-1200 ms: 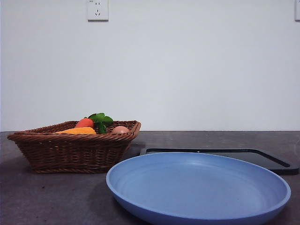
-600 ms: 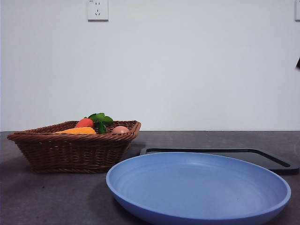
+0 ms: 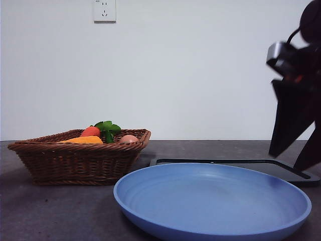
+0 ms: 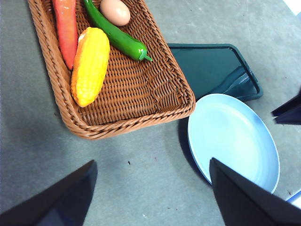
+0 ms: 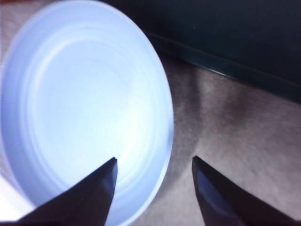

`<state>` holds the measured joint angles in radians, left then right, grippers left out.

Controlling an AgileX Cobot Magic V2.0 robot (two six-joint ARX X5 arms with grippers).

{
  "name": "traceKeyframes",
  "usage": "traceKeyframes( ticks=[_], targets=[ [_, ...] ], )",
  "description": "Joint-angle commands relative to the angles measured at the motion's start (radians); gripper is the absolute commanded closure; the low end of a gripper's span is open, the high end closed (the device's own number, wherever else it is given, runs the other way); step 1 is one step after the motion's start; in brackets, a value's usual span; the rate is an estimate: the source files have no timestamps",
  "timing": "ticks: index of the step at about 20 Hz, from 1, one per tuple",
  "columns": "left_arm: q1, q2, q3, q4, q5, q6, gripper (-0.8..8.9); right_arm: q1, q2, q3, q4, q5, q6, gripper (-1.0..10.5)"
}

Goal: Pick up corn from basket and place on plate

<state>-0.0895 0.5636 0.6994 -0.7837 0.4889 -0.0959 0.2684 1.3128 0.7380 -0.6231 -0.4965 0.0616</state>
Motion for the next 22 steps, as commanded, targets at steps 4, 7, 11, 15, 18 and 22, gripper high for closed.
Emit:
traceKeyframes(
  ticks=[4,7,11,15,18,22],
  targets=[
    [-0.002,0.005,0.014,0.011,0.005,-0.002,4.23,0.035,0.119,0.016,0.065,-0.001,0.013,7.3],
    [-0.002,0.005,0.014,0.011,0.005,-0.002,4.23,0.045,0.153,0.016,0.085,-0.001,0.013,7.7],
    [-0.002,0.007,0.014,0.011,0.005,-0.001,4.23,0.050,0.177,0.016,0.100,-0.001,0.013,8.8],
    [-0.003,0.023,0.014,0.018,0.005,0.007,4.23,0.050,0.177,0.016,0.098,0.000,0.013,9.5],
    [-0.012,0.055,0.014,0.030,0.004,0.024,4.24,0.049,0.169,0.017,0.087,-0.002,0.023,9.5],
    [-0.052,0.135,0.027,0.081,-0.041,0.030,4.24,0.049,0.087,0.039,0.027,-0.005,0.029,9.5]
  ],
)
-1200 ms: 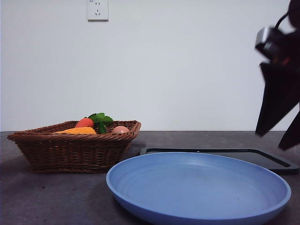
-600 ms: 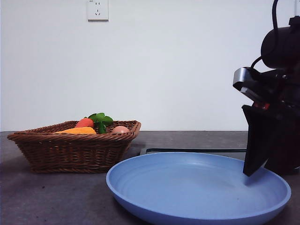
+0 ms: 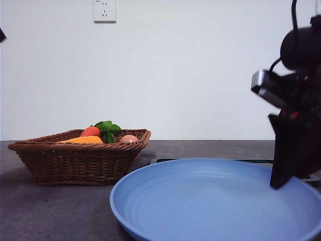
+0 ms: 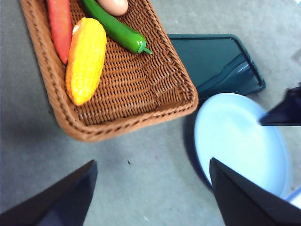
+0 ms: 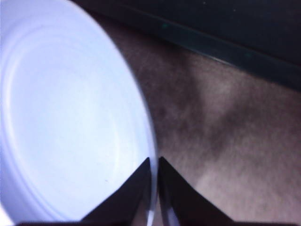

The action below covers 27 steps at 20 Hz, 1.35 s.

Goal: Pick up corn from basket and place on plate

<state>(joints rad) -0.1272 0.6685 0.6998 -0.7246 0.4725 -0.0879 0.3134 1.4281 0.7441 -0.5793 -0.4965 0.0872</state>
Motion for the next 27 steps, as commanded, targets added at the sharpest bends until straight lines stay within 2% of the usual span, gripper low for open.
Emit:
traceKeyframes(
  ticks=[1,8,12,16,21,27],
  targets=[
    [-0.030,0.060,0.039,0.035,-0.055,0.031,4.24,0.004,-0.061,0.046,-0.044,-0.005,0.003,9.5],
    [-0.150,0.364,0.162,0.192,-0.280,0.088,4.24,0.004,-0.304,0.202,-0.198,0.000,0.004,9.5],
    [-0.227,0.586,0.299,0.198,-0.457,0.145,4.24,-0.005,-0.381,0.302,-0.257,0.080,0.004,9.5],
    [-0.283,0.800,0.443,0.193,-0.572,0.176,4.24,-0.005,-0.427,0.360,-0.280,0.088,0.006,9.5],
    [-0.323,1.035,0.569,0.186,-0.676,0.193,4.24,-0.008,-0.451,0.367,-0.312,0.113,0.006,9.5],
    [-0.333,1.139,0.574,0.204,-0.721,0.196,4.26,-0.016,-0.451,0.367,-0.312,0.113,0.003,9.5]
  ],
)
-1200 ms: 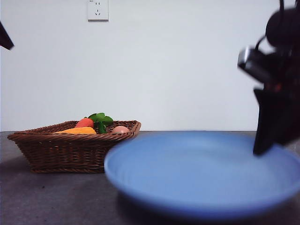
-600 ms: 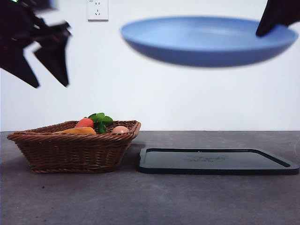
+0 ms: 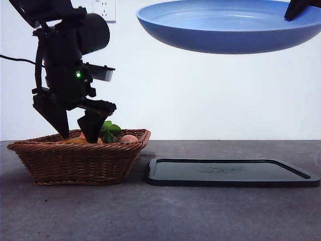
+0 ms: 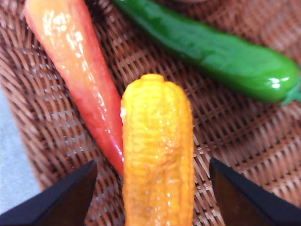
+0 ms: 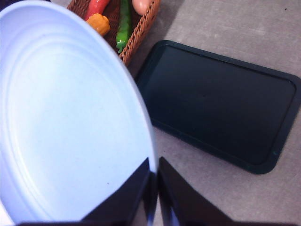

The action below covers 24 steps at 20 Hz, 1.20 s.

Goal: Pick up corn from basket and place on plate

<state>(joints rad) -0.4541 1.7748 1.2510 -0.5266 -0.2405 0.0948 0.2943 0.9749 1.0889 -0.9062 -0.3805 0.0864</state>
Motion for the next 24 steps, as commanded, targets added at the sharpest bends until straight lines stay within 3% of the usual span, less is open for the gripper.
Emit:
traceKeyframes(
  ticks=[1,7,13,15,20,22,24],
  targets=[
    [-0.006,0.043,0.023,0.008,-0.008,0.013,4.37,0.003,0.003,0.022,0.014,-0.003,0.003,9.5],
    [-0.011,0.085,0.023,0.004,-0.008,-0.005,4.61,0.003,0.003,0.022,0.015,-0.003,-0.001,9.5],
    [-0.018,0.080,0.024,-0.012,-0.008,-0.061,6.41,0.003,0.004,0.022,0.014,0.023,-0.009,9.5],
    [-0.018,0.051,0.039,-0.039,-0.008,-0.064,6.49,0.003,0.004,0.022,0.013,0.023,-0.009,9.5],
    [-0.022,-0.163,0.085,-0.084,0.008,-0.177,6.49,0.003,0.092,0.022,0.005,0.023,-0.008,9.5],
    [-0.040,-0.287,0.085,-0.082,0.071,-0.209,6.49,0.002,0.194,0.022,0.038,0.021,-0.008,9.5],
    [-0.069,-0.381,0.085,-0.082,0.199,-0.241,6.49,0.002,0.311,0.022,0.089,-0.023,0.000,9.5]
  ],
)
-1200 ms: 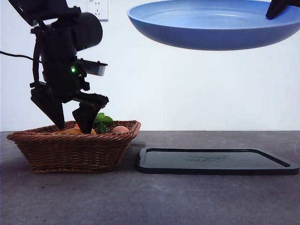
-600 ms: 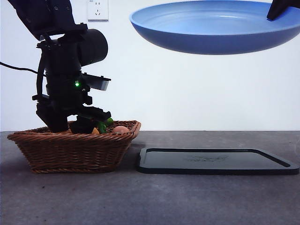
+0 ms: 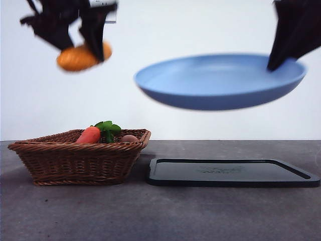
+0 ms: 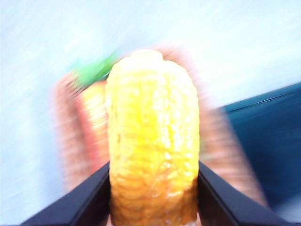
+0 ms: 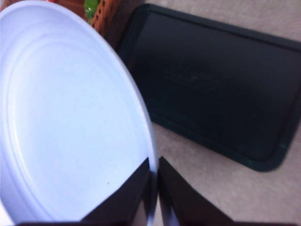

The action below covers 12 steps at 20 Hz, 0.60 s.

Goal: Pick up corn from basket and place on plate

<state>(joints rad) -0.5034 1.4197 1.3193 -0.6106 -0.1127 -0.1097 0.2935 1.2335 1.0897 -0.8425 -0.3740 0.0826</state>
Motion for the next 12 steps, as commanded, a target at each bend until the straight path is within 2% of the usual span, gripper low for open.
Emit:
traceKeyframes(
  ticks=[1,4,6,12],
  targets=[
    [-0.040,-0.050,0.016,0.002,0.145,-0.042,6.49,0.003,0.101,0.021,0.048,-0.061,0.012,9.5],
    [-0.106,-0.057,0.016,-0.011,0.232,-0.049,6.48,0.003,0.191,0.021,0.105,-0.148,0.037,9.5],
    [-0.161,-0.026,0.015,-0.024,0.240,-0.048,6.48,0.003,0.226,0.021,0.133,-0.191,0.050,9.5],
    [-0.275,0.145,0.015,0.001,0.240,-0.007,6.46,0.003,0.231,0.021,0.140,-0.205,0.052,9.5]
  ],
)
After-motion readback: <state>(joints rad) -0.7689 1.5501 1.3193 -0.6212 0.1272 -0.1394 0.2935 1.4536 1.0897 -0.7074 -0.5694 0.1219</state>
